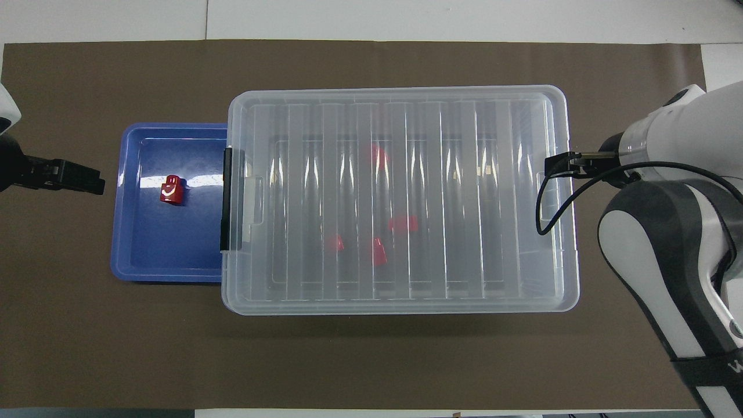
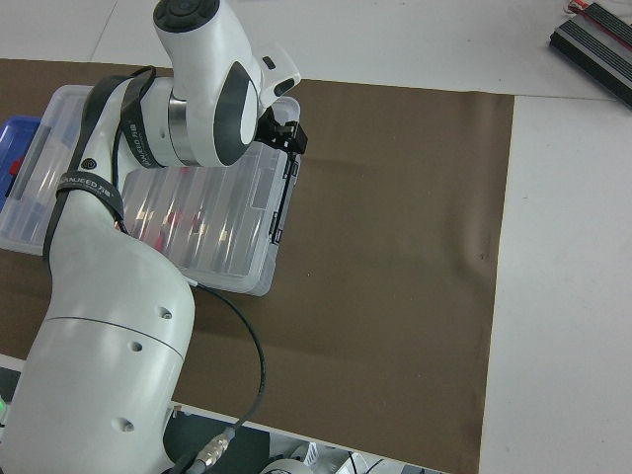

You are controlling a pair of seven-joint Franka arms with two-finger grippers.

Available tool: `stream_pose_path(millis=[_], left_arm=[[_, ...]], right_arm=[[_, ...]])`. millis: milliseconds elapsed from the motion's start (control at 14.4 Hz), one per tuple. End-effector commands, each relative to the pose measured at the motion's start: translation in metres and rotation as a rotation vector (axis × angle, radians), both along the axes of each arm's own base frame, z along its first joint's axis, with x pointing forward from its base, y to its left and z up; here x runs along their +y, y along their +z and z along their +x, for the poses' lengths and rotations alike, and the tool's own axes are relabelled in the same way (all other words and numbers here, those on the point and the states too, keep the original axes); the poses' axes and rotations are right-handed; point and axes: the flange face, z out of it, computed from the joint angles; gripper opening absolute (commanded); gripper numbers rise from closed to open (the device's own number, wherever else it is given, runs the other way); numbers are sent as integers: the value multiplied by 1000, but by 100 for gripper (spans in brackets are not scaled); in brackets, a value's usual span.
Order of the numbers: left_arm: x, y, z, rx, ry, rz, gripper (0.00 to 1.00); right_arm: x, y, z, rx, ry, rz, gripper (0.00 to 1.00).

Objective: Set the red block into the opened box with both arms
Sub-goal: 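Slide the clear lid away from the blue tray with the right gripper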

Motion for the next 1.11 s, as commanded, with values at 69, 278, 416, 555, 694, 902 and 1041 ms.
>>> stream_pose_path(millis=[69, 278, 416, 555, 694, 902, 1041], left_arm=[[3, 3, -1, 9, -1, -14, 100], [3, 3, -1, 9, -1, -14, 100], [3, 3, -1, 9, -1, -14, 100], [2, 3, -1, 9, -3, -14, 100], [3, 3, -1, 9, -1, -14, 100], [3, 3, -1, 9, -1, -14, 100], [3, 3, -1, 9, -1, -14, 100]], right_arm=[[-4, -24, -5, -17, -5, 15, 100], [-19, -34, -6, -7, 17, 11, 100], [-32, -41, -7, -15, 26, 8, 100], [-41, -46, -10, -18, 37, 5, 100], [-47, -46, -10, -23, 63, 2, 100], [-78, -46, -9, -26, 84, -5, 100], [-97, -44, -8, -28, 94, -8, 100]])
